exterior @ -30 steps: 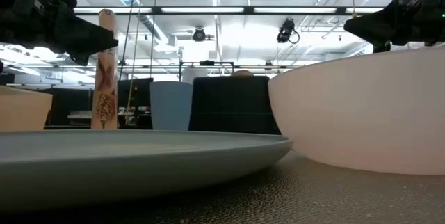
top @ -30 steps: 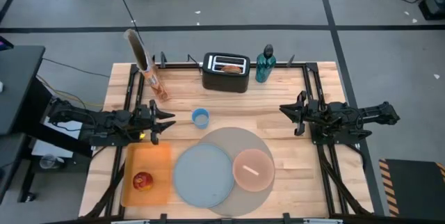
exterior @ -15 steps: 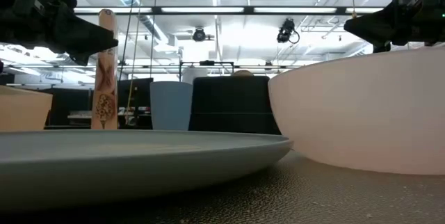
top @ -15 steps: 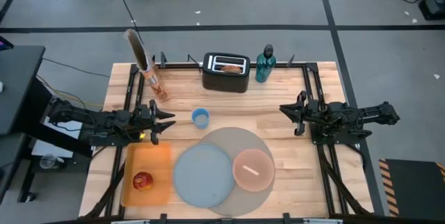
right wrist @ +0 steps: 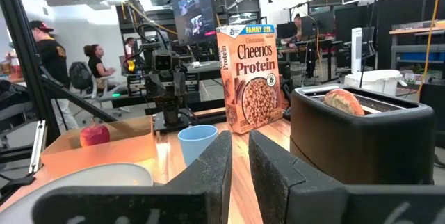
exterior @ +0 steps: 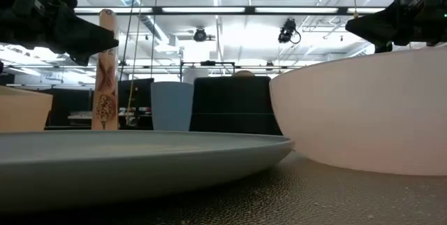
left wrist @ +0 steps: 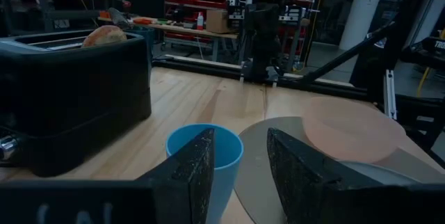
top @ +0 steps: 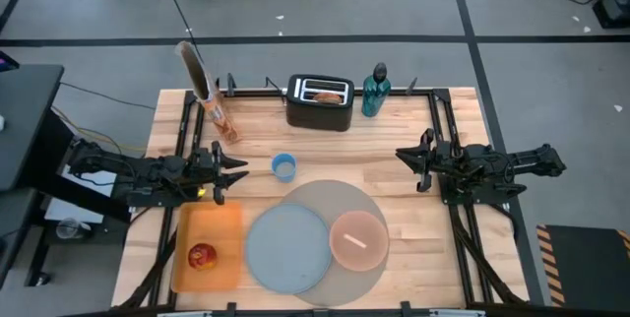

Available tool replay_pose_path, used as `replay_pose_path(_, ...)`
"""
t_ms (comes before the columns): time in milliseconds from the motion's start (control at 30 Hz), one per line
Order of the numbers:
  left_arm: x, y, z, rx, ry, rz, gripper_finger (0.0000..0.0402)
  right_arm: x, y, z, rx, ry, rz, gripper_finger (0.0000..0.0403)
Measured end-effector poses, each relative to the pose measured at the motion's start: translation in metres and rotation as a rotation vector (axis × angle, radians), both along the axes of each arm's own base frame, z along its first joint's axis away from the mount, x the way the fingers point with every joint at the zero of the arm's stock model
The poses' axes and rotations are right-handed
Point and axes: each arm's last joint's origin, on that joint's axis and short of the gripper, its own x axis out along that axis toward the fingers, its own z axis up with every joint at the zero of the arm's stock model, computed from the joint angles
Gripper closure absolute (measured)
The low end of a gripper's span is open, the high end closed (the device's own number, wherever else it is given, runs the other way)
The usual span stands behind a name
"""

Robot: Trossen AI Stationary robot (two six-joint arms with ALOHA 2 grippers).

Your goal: Arrange a breakfast setting

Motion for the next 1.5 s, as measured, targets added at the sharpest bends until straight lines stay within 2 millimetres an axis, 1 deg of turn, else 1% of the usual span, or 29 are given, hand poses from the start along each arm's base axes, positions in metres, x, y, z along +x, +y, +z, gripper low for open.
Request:
replay_pose_path(167,0.0,0.0,0.0,0.0,-0.002,0.0,0.026,0.0,0.0,0.0,0.0,0.0,0.0,0.0346)
replay_pose_path(433,-0.001,0.002,0.012,-0.028,-0.123,0.05,0.026,0.0,0.0,0.0,0.0,0.0,0.0,0.0346)
replay_pose_path(600,-0.002,0.003,0.017,-0.045,-0.176,0.107,0.026,0.0,0.0,0.0,0.0,0.0,0.0,0.0346)
replay_pose_path(700,-0.002,0.003,0.017,-0.06,-0.184,0.107,0.026,0.0,0.0,0.0,0.0,0.0,0.0,0.0346)
replay_pose_path(767,-0.002,0.004,0.019,-0.159,-0.226,0.099,0.026,0.0,0.0,0.0,0.0,0.0,0.0,0.0346)
replay_pose_path(867,-0.004,0.004,0.025,-0.408,-0.352,0.08,0.026,0.0,0.0,0.0,0.0,0.0,0.0,0.0346)
replay_pose_path(933,-0.005,0.006,0.027,-0.544,-0.414,0.108,0.026,0.0,0.0,0.0,0.0,0.0,0.0,0.0346)
replay_pose_path(1067,-0.006,0.008,0.028,-0.734,-0.509,0.166,0.026,0.0,0.0,0.0,0.0,0.0,0.0,0.0346)
replay_pose_path(1300,-0.007,0.009,0.028,-0.741,-0.523,0.213,0.026,0.0,0.0,0.0,0.0,0.0,0.0,0.0346)
replay_pose_path(1500,-0.01,0.014,0.027,-0.747,-0.578,0.395,0.026,0.0,0.0,0.0,0.0,0.0,0.0,0.0346)
